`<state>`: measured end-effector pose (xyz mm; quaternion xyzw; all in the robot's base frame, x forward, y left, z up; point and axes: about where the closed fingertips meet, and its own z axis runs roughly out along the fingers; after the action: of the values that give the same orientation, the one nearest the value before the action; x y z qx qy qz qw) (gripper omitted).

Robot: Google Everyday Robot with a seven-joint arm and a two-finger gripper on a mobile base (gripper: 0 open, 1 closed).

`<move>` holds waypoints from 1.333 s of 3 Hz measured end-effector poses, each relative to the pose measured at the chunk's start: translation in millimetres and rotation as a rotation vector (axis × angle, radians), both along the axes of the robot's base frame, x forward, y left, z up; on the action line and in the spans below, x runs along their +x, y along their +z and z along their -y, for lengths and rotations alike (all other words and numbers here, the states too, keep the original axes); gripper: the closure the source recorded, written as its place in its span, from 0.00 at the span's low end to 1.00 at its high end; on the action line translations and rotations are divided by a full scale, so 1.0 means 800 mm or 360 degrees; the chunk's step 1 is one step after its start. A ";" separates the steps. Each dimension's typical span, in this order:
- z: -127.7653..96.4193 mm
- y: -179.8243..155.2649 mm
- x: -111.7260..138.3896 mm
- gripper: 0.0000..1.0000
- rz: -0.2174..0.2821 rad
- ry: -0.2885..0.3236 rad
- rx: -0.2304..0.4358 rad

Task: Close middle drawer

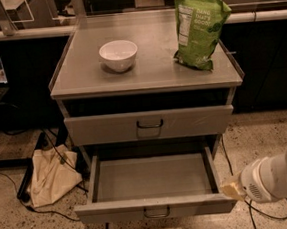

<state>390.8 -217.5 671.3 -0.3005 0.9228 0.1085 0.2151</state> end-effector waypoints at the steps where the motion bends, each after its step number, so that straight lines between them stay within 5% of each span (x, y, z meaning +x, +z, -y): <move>1: 0.006 -0.082 -0.001 1.00 -0.0033 -0.0194 0.0114; 3: 0.026 -0.184 0.063 1.00 0.0052 -0.0491 0.0176; 4: 0.022 -0.183 0.073 1.00 0.0074 -0.0486 0.0174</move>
Offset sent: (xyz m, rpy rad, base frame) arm 0.0691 -0.0332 -0.1753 0.1705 -0.0924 -0.4340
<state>449.4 -234.7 524.7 -0.1471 0.9452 0.1175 0.2665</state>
